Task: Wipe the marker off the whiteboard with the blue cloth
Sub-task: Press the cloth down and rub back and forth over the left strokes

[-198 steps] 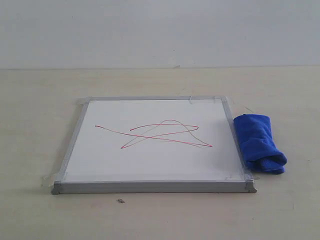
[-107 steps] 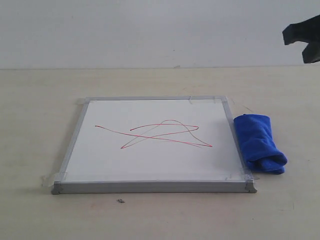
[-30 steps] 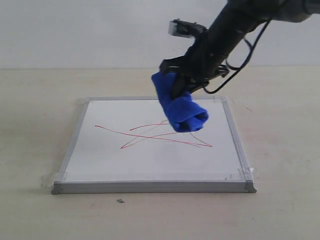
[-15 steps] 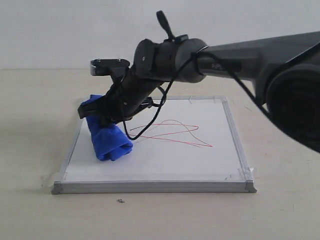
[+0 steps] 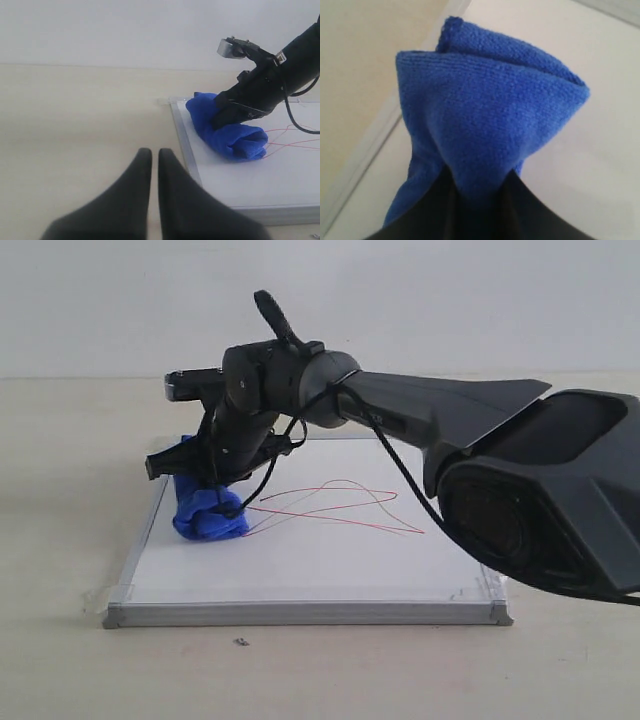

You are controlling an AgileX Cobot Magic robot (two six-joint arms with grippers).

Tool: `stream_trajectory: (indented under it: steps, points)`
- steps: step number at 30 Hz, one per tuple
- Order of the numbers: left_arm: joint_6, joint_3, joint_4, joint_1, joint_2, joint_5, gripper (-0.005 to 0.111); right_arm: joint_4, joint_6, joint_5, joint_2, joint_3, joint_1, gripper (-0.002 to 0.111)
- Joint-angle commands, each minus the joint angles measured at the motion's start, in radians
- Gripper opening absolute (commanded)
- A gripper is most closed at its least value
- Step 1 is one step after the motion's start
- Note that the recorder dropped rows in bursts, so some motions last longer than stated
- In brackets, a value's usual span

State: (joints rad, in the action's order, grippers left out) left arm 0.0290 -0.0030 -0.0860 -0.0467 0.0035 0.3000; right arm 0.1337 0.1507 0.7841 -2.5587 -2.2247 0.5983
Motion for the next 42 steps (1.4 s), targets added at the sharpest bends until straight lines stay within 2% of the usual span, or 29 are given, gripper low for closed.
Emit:
stream_trajectory:
  steps: [1,5,12,16,20,23,28,31,33,36,39,42]
  points:
    - [0.002,0.003,0.001,0.003,-0.003,-0.007,0.005,-0.273,0.109,0.123,-0.025,-0.029,-0.029,0.0]
    - [0.002,0.003,0.001,0.003,-0.003,-0.007,0.005,-0.243,0.107,0.142,-0.023,-0.062,-0.028,0.0]
    - [0.002,0.003,0.001,0.003,-0.003,-0.007,0.005,0.101,-0.087,-0.058,-0.034,-0.069,0.028,0.0]
    - [0.002,0.003,0.001,0.003,-0.003,-0.007,0.005,0.069,-0.083,-0.046,-0.047,-0.069,0.038,0.0]
    - [0.002,0.003,0.001,0.003,-0.003,-0.007,0.005,-0.174,0.092,0.072,-0.057,-0.069,0.01,0.0]
    - [0.002,0.003,0.001,0.003,-0.003,-0.007,0.005,-0.275,0.113,0.137,-0.055,-0.069,-0.017,0.0]
    - [0.002,0.003,0.001,0.003,-0.003,-0.007,0.005,-0.163,0.093,0.133,-0.055,-0.07,-0.026,0.0]
    - [0.002,0.003,0.001,0.003,-0.003,-0.007,0.005,0.025,-0.064,0.041,-0.055,-0.07,0.018,0.0]
    - [0.002,0.003,0.001,0.003,-0.003,-0.007,0.005,0.053,-0.151,-0.01,-0.055,-0.07,0.063,0.0]
    - [0.002,0.003,0.001,0.003,-0.003,-0.007,0.005,-0.095,-0.151,0.006,-0.056,-0.07,0.073,0.0]
    - [0.002,0.003,0.001,0.003,-0.003,-0.007,0.005,-0.456,0.106,0.128,-0.056,-0.07,0.044,0.0]
    - [0.002,0.003,0.001,0.003,-0.003,-0.007,0.005,-0.404,0.121,0.13,-0.056,-0.07,0.03,0.0]
